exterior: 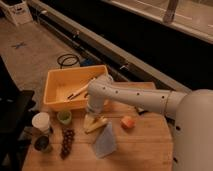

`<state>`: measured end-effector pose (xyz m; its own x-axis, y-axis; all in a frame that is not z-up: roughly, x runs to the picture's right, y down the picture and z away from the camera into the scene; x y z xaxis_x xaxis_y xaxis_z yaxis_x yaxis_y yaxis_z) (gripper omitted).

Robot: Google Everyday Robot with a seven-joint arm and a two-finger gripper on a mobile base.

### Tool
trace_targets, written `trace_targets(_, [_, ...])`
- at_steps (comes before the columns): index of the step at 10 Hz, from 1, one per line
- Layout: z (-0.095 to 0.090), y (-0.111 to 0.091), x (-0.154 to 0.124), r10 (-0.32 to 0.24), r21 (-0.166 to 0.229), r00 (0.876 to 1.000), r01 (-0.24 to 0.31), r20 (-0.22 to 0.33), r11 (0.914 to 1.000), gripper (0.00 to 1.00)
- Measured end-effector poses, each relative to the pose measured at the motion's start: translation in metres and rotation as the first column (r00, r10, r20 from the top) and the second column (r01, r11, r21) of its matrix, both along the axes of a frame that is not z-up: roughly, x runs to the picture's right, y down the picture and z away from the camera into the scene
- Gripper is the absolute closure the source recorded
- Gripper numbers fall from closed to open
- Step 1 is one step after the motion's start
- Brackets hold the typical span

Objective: Place banana in table surface

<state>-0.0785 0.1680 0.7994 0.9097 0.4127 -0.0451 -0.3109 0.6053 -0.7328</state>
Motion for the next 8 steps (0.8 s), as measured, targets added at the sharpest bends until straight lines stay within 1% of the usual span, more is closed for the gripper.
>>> trace_targets(2, [0.009, 0.012, 0.008, 0.014, -0.031, 1.000, -0.014, -0.015, 0.9994, 0.20])
trace_targets(4, [0.015, 0.019, 0.016, 0.037, -0.050, 0.999, -0.039, -0.033, 0.9980, 0.20])
trace_targets(5, [0.019, 0.026, 0.025, 0.057, -0.065, 0.997, -0.060, -0.049, 0.9961, 0.20])
trace_targets(7, [0.025, 0.035, 0.041, 0.091, -0.081, 0.993, -0.097, -0.076, 0.9920, 0.20])
trace_targets(8, [0.030, 0.041, 0.050, 0.114, -0.088, 0.989, -0.122, -0.091, 0.9886, 0.20])
